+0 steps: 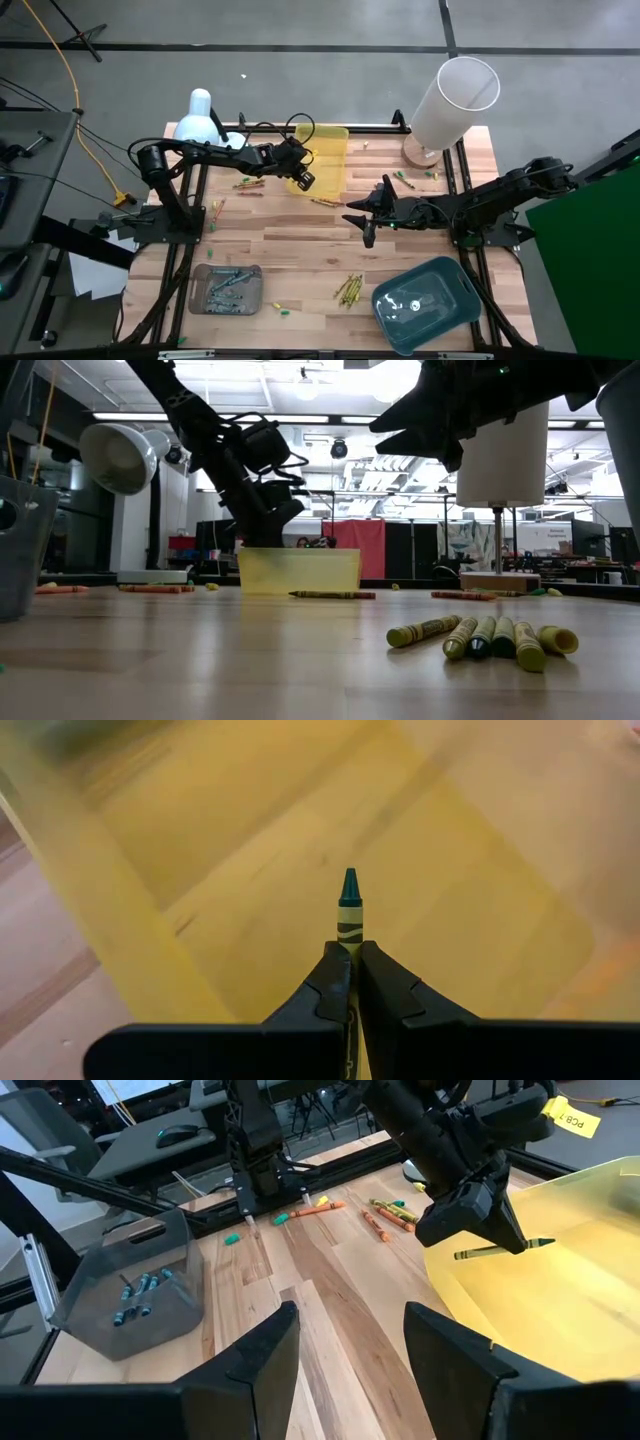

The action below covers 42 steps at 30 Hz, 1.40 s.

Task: Sort crayons
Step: Put the green crayon into the yellow bin

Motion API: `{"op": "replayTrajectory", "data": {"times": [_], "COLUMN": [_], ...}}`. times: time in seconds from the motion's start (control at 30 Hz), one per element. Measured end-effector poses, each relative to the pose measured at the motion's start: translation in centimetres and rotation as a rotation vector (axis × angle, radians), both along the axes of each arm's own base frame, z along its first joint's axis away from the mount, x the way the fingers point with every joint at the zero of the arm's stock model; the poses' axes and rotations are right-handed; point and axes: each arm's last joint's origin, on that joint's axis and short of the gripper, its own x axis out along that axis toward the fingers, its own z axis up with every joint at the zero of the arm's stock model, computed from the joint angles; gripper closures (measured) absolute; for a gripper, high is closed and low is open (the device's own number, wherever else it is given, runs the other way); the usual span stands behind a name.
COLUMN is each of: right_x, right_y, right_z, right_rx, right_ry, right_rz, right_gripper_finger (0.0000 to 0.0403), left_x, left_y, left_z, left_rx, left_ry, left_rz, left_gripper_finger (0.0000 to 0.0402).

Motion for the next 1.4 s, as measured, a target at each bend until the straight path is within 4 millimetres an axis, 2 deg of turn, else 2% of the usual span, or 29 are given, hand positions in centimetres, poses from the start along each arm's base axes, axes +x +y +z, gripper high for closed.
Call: {"op": "replayTrajectory", "data": {"times": [0.2, 0.5, 0.63, 0.73, 0.8, 0.9, 1.03, 1.13, 1.23, 1.3, 1.4], "right_x": [0.0, 0.0, 0.0, 0.0, 0.0, 0.0, 0.0, 0.0, 0.0, 0.0, 0.0], "right_y": [0.0, 0.0, 0.0, 0.0, 0.0, 0.0, 0.0, 0.0, 0.0, 0.0, 0.0], "right_z": [0.0, 0.0, 0.0, 0.0, 0.0, 0.0, 0.0, 0.0, 0.0, 0.0, 0.0], "right_rx": [0.000, 0.000, 0.000, -0.006, -0.008, -0.008, -0.008, 0.004, 0.007, 0.006, 0.000], "right_ry": [0.000, 0.001, 0.001, 0.002, 0.003, 0.003, 0.003, 0.001, 0.000, 0.000, -0.005], "right_rz": [0.000, 0.000, 0.000, 0.002, 0.002, 0.002, 0.002, -0.001, -0.002, -0.002, 0.000], "right_gripper_finger": [0.0226, 0.0226, 0.0226, 0.0226, 0.0226, 0.0226, 0.0226, 0.0226, 0.0226, 0.0226, 0.0226], "left_x": [0.2, 0.4, 0.2, -0.1, -0.5, -1.5, -3.5, -5.5, -7.8, -9.2, -10.8], "left_y": [0.1, 0.1, -0.1, -0.8, -1.9, -4.8, -9.6, -13.2, -16.0, -17.2, -18.1], "left_z": [0.2, 0.5, 2.4, 5.1, 7.0, 9.2, 10.1, 9.0, 6.9, 5.6, 4.1], "left_rx": [0.011, -0.013, -0.040, -0.031, -0.007, 0.056, 0.138, 0.165, 0.198, 0.233, 0.285], "left_ry": [-0.025, -0.075, -0.151, -0.242, -0.300, -0.381, -0.524, -0.636, -0.725, -0.776, -0.821], "left_rz": [0.000, -0.033, -0.100, -0.177, -0.243, -0.363, -0.542, -0.651, -0.705, -0.710, -0.681], "left_gripper_finger": [0.0369, 0.0286, 0.0260, 0.0251, 0.0250, 0.0251, 0.0254, 0.0254, 0.0254, 0.0255, 0.0254]}}
